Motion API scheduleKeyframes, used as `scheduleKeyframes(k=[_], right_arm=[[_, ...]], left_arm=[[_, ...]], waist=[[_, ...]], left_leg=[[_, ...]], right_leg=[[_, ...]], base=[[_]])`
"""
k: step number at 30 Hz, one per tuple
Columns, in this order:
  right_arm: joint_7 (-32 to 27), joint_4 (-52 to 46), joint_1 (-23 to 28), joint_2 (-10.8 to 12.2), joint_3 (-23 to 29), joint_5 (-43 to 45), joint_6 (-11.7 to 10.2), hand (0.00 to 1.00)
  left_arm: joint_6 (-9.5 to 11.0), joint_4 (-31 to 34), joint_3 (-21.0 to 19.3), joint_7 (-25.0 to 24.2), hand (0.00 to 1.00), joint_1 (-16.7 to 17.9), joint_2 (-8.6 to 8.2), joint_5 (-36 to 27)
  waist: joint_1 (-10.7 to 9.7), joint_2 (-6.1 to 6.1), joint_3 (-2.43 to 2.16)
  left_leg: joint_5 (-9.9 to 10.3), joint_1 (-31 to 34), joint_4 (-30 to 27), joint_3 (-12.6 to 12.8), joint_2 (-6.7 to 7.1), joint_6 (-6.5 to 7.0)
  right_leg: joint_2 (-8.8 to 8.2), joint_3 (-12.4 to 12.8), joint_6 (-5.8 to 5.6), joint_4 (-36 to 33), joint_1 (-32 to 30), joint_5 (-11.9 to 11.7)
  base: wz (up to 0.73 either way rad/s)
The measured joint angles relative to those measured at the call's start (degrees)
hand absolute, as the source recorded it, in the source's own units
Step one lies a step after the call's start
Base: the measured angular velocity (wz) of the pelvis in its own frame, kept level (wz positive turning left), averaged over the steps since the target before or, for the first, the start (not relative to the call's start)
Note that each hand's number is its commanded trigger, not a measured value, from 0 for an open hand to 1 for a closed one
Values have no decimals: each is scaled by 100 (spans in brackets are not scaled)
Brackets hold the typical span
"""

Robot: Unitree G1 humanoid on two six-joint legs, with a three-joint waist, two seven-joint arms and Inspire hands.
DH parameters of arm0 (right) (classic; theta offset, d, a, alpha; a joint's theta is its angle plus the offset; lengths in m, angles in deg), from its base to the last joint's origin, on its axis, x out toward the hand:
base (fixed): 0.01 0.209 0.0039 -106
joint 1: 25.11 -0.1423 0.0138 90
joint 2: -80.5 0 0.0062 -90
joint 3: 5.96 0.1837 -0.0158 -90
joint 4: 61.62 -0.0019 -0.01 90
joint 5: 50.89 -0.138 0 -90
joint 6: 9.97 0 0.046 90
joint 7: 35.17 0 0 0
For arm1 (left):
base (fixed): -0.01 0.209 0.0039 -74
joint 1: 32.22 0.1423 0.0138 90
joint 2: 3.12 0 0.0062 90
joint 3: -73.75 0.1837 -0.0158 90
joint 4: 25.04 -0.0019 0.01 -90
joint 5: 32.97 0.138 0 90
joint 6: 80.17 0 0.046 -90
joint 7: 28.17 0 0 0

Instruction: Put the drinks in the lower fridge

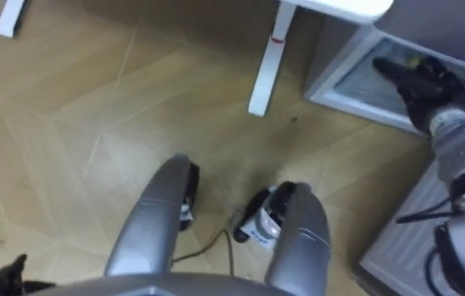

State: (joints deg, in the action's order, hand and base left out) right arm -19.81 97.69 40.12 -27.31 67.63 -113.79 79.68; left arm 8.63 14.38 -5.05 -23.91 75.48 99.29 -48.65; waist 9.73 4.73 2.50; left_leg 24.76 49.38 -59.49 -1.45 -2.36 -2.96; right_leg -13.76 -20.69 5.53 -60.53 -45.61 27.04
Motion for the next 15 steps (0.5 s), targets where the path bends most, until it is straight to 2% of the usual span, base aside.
scheduleKeyframes(k=[4, 6, 7, 9, 12, 15], right_arm=[[215, 74, 356, 51, 0, 705, 58, 0], [233, 145, 605, 235, 9, 1192, 55, 0], [233, 144, 697, 284, 9, 1381, 57, 0], [230, 180, 1051, 551, -35, 1824, 84, 0], [228, 187, 1452, 880, -32, 2285, 173, 0], [146, 172, 1782, 1149, -29, 2555, 166, 0]], left_arm=[[-37, 61, 4, 3, 0, -193, -156, 28], [-53, 119, 5, 10, 0, -227, -306, 27], [-57, 115, 5, 10, 0, -252, -346, 33], [-128, 76, 28, 34, 0, -390, -508, 141], [-132, -27, 26, 32, 0, -450, -726, 252], [-126, -250, 20, 43, 0, -492, -862, 261]], waist=[[15, -85, -2], [-10, -191, -39], [-15, -200, -52], [-9, -280, -88], [-38, -354, -134], [-162, -371, -141]], left_leg=[[-18, -440, 345, 7, -5, 64], [-29, -711, 551, -1, -3, 95], [-38, -783, 625, 12, 4, 111], [-48, -1062, 867, 59, -5, 129], [-68, -1433, 1171, 156, 0, 155], [-151, -1922, 1600, 276, 2, 161]], right_leg=[[149, -10, -165, 449, 484, -82], [223, -8, -262, 728, 779, -143], [220, -13, -276, 790, 851, -153], [265, 13, -327, 1028, 1100, -204], [283, 67, -368, 1266, 1385, -246], [303, 95, -408, 1600, 1787, -292]], base=[[5], [0], [0], [-2], [-11], [-8]])
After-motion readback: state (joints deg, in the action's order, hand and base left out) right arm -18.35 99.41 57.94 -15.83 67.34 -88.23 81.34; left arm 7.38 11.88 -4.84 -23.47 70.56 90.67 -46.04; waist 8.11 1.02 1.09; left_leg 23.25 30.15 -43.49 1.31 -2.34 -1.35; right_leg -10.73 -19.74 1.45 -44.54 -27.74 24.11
